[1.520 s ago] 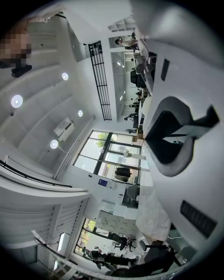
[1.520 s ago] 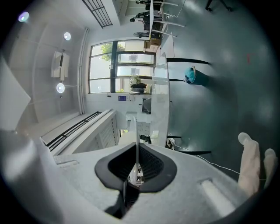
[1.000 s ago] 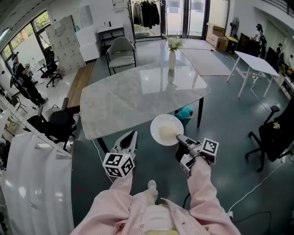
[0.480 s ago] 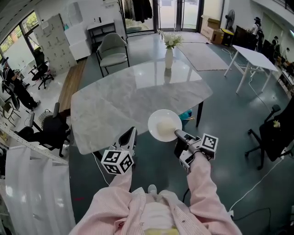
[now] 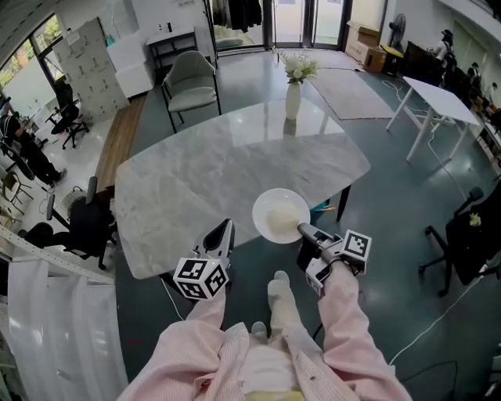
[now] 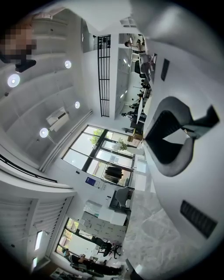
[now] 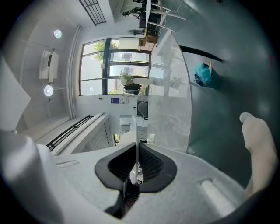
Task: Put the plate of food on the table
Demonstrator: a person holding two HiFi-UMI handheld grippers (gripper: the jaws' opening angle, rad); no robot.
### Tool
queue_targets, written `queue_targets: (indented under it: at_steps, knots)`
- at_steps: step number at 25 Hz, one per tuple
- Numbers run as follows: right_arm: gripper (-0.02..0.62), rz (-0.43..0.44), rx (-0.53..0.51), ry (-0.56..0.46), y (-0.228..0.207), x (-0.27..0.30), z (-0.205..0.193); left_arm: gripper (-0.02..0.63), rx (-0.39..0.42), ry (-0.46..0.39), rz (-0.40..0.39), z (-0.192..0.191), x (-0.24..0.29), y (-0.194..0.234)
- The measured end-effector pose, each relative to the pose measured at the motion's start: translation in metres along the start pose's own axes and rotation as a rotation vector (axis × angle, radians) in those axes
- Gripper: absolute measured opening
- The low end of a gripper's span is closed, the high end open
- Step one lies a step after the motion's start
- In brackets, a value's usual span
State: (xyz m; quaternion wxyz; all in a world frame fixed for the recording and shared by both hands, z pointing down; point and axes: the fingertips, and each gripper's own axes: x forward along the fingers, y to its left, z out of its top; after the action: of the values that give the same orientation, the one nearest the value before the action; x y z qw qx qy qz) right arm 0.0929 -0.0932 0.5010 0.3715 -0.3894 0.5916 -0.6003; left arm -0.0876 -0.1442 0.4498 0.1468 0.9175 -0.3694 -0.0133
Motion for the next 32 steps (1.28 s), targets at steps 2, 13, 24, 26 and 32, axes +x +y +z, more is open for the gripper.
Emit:
queue_targets:
  at_steps: [2, 13, 24, 26, 32]
  knots:
    - [0.017, -0.005, 0.004, 0.003, -0.005, 0.012, 0.013, -0.003, -0.007, 0.005, 0.006, 0.0, 0.014, 0.008]
    - [0.017, -0.025, -0.002, 0.063, -0.03, 0.096, 0.093, -0.003, -0.079, 0.03, 0.082, -0.005, 0.111, 0.064]
    - [0.017, -0.094, -0.023, 0.196, -0.055, 0.175, 0.155, -0.003, -0.165, 0.084, 0.216, -0.014, 0.185, 0.109]
    - [0.017, -0.113, -0.015, 0.216, -0.059, 0.186, 0.162, -0.003, -0.184, 0.097, 0.242, -0.02, 0.193, 0.116]
    - [0.017, -0.18, -0.01, 0.262, -0.085, 0.218, 0.179, -0.003, -0.242, 0.126, 0.302, -0.041, 0.216, 0.137]
